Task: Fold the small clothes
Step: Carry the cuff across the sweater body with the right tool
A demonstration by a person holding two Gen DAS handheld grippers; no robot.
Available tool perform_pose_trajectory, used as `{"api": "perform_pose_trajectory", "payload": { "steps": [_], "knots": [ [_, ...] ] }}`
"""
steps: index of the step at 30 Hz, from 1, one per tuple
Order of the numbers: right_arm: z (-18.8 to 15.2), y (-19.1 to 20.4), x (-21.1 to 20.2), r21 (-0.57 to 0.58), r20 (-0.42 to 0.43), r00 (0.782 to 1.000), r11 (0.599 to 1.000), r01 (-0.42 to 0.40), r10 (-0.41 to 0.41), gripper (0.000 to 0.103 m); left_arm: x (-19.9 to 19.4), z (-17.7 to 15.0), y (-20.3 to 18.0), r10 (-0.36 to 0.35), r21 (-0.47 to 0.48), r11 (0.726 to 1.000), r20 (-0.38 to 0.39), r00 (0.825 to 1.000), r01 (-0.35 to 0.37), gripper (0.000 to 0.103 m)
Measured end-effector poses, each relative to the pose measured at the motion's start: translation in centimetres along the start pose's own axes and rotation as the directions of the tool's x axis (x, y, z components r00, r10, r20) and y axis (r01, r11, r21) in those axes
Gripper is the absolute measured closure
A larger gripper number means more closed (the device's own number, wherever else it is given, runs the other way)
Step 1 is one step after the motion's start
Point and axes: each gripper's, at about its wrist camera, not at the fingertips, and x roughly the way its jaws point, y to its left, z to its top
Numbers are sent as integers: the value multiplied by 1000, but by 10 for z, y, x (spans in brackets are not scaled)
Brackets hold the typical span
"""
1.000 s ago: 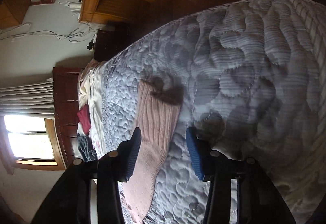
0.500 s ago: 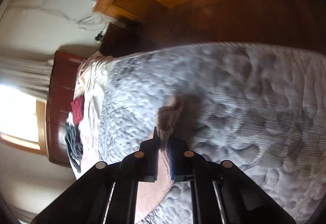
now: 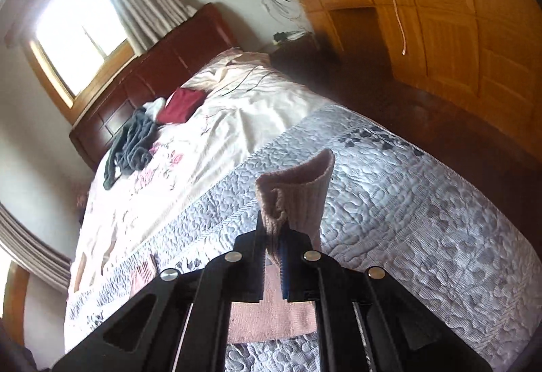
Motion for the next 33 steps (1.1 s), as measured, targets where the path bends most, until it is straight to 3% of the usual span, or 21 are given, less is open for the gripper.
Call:
{"api": "perform_pose_trajectory", "payload": {
  "steps": [5,10,18,26,29,32,33],
  "knots": [
    [-20,62,10,-152,-21,1000,988,-20,17,97,16,27,-2,-83,-8,997,-8,996,83,3],
    [-54,120,28,-304,-32,999,952,-25,16,97,41,53,-4,-135,-28,991,-15,991,134,3],
    [-137,199,74,-521,-94,996,853,-42,-9,97,99,88,-14,-238,-12,971,-69,969,238,3],
    [-236,221,140,-636,-231,969,768,-80,-91,97,191,98,10,-317,-99,948,-168,934,303,3],
    [-260,215,152,-643,-261,959,761,-85,-114,97,226,96,26,-350,-165,933,-197,916,321,3],
    [-273,208,155,-618,-301,948,778,-113,-102,87,262,93,38,-377,-231,917,-237,895,325,3],
    [-274,206,153,-607,-312,946,784,-130,-85,78,270,91,40,-370,-239,919,-248,895,314,3]
  ]
}}
